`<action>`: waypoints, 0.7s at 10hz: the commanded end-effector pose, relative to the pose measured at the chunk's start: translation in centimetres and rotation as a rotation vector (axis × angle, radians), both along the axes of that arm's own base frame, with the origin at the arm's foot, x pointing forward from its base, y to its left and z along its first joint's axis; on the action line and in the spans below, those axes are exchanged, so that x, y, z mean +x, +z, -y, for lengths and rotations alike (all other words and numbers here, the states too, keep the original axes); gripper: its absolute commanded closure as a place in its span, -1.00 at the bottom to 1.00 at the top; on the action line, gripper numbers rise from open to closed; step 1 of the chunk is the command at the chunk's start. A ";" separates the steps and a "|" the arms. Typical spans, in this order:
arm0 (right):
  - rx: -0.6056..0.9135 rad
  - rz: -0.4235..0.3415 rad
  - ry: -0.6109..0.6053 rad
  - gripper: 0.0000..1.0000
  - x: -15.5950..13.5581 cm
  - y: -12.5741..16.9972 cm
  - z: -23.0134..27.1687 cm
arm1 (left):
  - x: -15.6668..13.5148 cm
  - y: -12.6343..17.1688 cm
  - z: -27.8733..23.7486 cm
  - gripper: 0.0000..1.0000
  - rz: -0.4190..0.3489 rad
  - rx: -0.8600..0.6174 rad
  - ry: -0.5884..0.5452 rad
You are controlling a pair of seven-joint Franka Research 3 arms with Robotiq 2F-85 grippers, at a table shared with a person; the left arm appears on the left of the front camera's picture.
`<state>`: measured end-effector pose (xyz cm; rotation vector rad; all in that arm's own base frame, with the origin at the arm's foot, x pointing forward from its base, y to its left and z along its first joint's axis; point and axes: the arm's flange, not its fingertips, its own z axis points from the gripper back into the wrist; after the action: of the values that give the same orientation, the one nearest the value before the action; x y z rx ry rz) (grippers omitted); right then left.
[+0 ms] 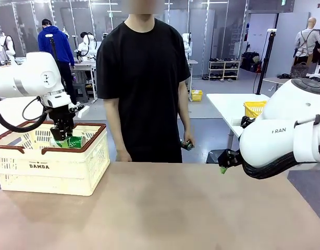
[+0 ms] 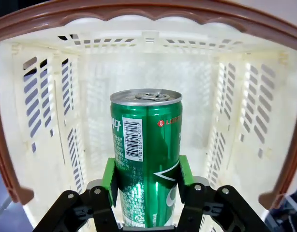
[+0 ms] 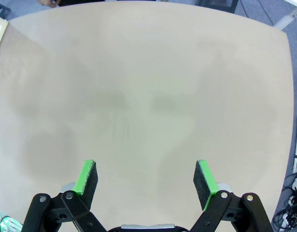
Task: Place the drinks into the Shopping basket.
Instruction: Pick up one drink and place it into the Shopping basket.
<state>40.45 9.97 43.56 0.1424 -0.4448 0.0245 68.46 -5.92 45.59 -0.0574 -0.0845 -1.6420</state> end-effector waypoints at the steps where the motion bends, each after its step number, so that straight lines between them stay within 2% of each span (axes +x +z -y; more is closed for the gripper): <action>1: 0.004 -0.003 -0.001 -1.00 0.0 -0.1 0.1 | 1.0 -0.4 0.2 -0.15 -0.005 -0.028 -0.029; 3: 0.004 -0.003 -0.001 -1.00 0.0 -0.1 0.1 | 0.9 -2.9 0.3 -0.15 -0.018 -0.026 -0.043; 7: 0.004 -0.003 -0.001 -1.00 0.0 -0.1 0.1 | 0.5 -6.6 0.9 -0.15 0.017 -0.035 -0.060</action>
<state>40.45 9.97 43.57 0.1424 -0.4448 0.0245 69.51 -7.05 39.41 -0.0896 -0.0737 -1.6693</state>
